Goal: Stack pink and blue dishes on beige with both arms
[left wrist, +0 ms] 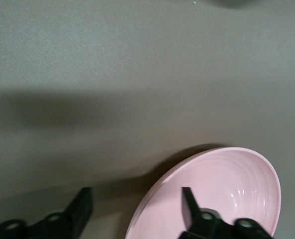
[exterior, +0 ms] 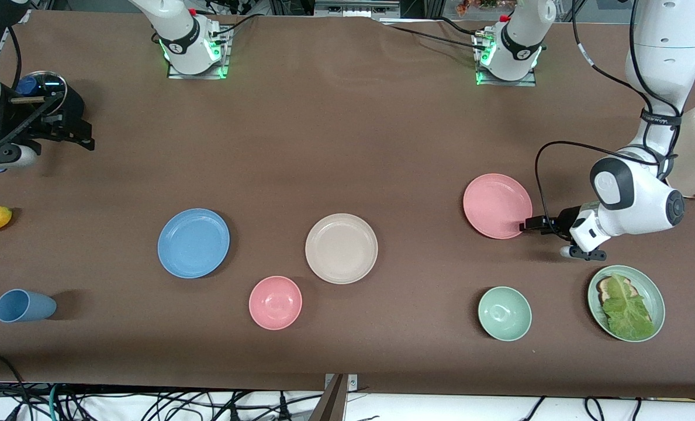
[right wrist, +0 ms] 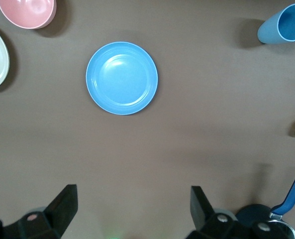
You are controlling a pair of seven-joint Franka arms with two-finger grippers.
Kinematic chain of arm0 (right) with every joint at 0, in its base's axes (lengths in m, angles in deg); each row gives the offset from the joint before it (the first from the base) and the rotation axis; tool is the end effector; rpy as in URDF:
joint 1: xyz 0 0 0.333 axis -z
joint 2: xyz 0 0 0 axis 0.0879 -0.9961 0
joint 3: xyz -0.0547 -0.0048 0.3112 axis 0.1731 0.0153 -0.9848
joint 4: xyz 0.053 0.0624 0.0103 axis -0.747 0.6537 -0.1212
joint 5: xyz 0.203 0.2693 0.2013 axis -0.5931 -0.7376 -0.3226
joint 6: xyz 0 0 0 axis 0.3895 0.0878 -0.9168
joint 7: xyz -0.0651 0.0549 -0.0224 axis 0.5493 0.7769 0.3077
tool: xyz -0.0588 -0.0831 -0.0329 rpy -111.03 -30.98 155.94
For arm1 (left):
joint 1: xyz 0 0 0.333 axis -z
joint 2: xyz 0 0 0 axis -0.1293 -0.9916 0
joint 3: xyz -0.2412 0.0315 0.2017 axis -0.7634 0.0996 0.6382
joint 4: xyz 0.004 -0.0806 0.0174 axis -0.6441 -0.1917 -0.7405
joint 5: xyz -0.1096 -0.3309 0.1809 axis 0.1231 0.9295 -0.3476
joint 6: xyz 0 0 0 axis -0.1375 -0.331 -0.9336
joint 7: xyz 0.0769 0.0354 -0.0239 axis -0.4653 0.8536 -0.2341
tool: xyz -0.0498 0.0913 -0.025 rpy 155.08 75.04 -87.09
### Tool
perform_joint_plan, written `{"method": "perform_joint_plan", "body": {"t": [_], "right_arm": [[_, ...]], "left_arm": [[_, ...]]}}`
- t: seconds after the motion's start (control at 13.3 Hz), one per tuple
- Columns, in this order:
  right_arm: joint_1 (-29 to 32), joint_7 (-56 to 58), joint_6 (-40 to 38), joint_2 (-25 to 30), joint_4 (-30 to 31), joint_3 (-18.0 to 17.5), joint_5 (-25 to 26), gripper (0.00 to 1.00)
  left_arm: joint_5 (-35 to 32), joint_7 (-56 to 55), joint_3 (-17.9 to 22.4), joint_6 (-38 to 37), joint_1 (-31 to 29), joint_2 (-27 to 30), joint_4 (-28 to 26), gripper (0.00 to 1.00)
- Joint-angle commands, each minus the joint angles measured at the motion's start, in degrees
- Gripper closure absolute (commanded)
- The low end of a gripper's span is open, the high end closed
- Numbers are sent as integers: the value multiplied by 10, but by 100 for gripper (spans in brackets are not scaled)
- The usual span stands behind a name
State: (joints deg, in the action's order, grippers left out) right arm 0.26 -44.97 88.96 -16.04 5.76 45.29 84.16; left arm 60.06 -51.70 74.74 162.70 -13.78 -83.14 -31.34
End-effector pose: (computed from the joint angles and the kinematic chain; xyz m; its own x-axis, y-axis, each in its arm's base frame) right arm 0.5775 0.0356 0.6072 0.9895 0.1198 -0.0806 0.1216 -0.9924 0.0181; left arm 0.6055 0.0591 0.1836 0.9924 -0.0568 -0.1088 -0.0109 -0.9237 0.3830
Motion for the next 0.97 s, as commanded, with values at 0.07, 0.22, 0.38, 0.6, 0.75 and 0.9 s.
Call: {"method": "perform_joint_plan", "body": {"t": [0.07,0.22,0.38,0.6,0.75,0.9], "right_arm": [[2,-6,2,15,12,-3,1,0],[2,-6,2,15,12,-3,1,0],[2,-6,2,15,12,-2,1,0],[2,-5,2,15,12,-1,1,0],[2,-5,3,15,12,-1,1,0],[2,-5,10,15,11,-1,1,0]], "left_arm": [[19,24,1,-3,-3,1,-2,99],[19,27,1,-3,-3,0,-2,100],[20,44,1,-3,-4,-3,-2,100],[20,58,0,-3,-9,-3,-1,100],[25,58,0,-4,-9,-3,-1,100],[41,55,0,-15,-6,-2,-1,100]]}}
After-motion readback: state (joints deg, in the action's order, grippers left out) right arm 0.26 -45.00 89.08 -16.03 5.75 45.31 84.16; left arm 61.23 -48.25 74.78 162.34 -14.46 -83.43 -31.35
